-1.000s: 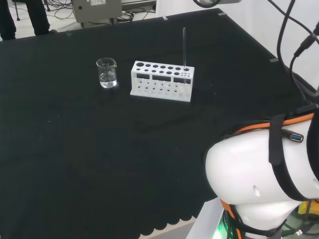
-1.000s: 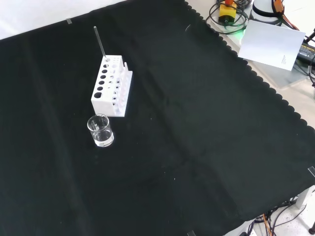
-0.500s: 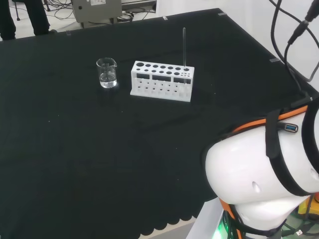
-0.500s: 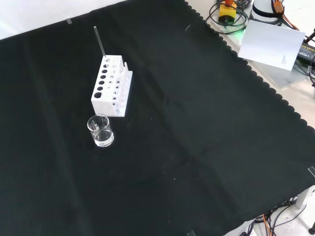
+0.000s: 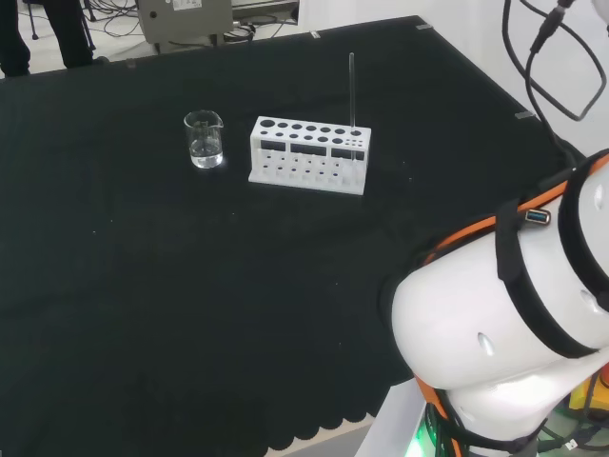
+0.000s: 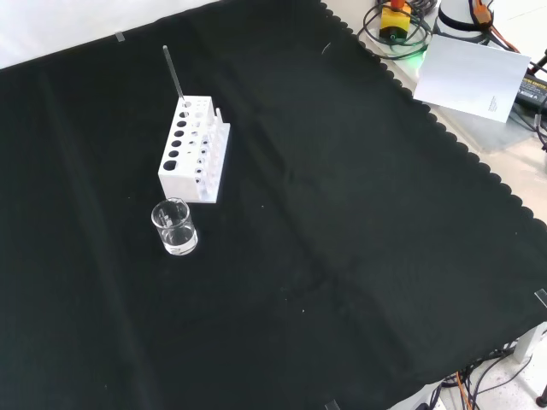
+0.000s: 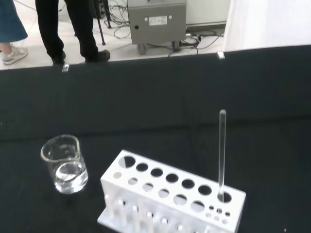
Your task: Take the glass rod from the white test tube rack.
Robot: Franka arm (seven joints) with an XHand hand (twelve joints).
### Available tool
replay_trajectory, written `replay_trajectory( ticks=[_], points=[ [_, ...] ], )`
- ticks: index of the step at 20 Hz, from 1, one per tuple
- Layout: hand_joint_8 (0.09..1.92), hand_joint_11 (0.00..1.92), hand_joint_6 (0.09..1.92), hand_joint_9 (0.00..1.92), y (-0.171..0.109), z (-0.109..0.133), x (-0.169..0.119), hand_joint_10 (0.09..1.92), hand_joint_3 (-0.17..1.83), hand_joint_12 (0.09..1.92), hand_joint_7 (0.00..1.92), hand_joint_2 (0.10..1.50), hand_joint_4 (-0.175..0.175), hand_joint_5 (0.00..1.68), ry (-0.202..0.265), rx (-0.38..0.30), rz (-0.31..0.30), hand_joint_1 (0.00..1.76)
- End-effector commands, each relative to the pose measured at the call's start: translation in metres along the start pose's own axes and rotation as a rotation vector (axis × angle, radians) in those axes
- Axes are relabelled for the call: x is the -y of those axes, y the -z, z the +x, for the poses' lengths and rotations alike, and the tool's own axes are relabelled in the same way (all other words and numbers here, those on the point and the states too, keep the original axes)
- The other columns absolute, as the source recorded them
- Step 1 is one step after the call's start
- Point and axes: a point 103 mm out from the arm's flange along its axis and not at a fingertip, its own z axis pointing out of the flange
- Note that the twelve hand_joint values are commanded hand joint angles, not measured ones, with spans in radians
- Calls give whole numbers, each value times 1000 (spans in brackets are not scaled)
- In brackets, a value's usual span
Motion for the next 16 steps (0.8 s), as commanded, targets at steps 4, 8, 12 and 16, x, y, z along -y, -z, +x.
replay_trajectory(
  ticks=[4, 8, 12, 16],
  points=[
    [875, 37, 87, 399, -9, -21, -42, 904, 468, 1434, 172, 891, -160, 231, 16, -25, -26, 616],
    [929, 128, 87, 505, -19, -26, -63, 914, 476, 1427, 310, 889, -169, 303, 27, -33, -16, 624],
    [954, 210, 96, 577, -27, -28, -78, 922, 480, 1408, 404, 889, -175, 374, 38, -44, -22, 629],
    [969, 275, 234, 632, -33, -27, -89, 929, 476, 1391, 469, 891, -175, 389, 42, -34, -14, 635]
  ],
)
